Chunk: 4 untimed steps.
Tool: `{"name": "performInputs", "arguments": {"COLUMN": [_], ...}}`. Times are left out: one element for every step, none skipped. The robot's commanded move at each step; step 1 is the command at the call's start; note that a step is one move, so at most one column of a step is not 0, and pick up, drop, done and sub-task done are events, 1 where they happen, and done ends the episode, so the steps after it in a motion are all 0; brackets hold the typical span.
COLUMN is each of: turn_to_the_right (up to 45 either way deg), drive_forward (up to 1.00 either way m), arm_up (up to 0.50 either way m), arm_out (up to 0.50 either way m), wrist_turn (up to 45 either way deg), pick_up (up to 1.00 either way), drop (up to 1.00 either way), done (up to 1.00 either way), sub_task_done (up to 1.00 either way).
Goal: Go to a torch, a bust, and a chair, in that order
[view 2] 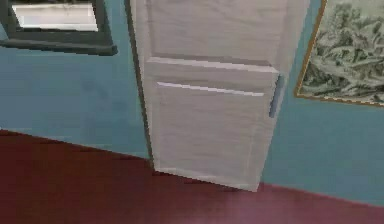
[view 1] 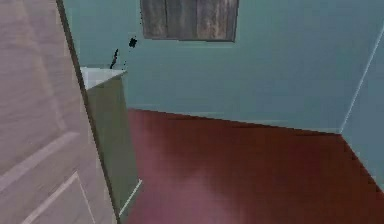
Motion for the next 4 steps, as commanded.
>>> {"name": "performInputs", "arguments": {"turn_to_the_right": [0.0,0.0,-45.0,-30.0], "drive_forward": [1.0,0.75,0.0,0.0], "arm_up": [0.0,0.0,0.0,0.0], "arm_out": [0.0,0.0,0.0,0.0], "wrist_turn": [0.0,0.0,0.0,0.0], "pick_up": [0.0,0.0,0.0,0.0], "drop": [0.0,0.0,0.0,0.0], "done": [0.0,0.0,0.0,0.0], "sub_task_done": [0.0,0.0,0.0,0.0]}}
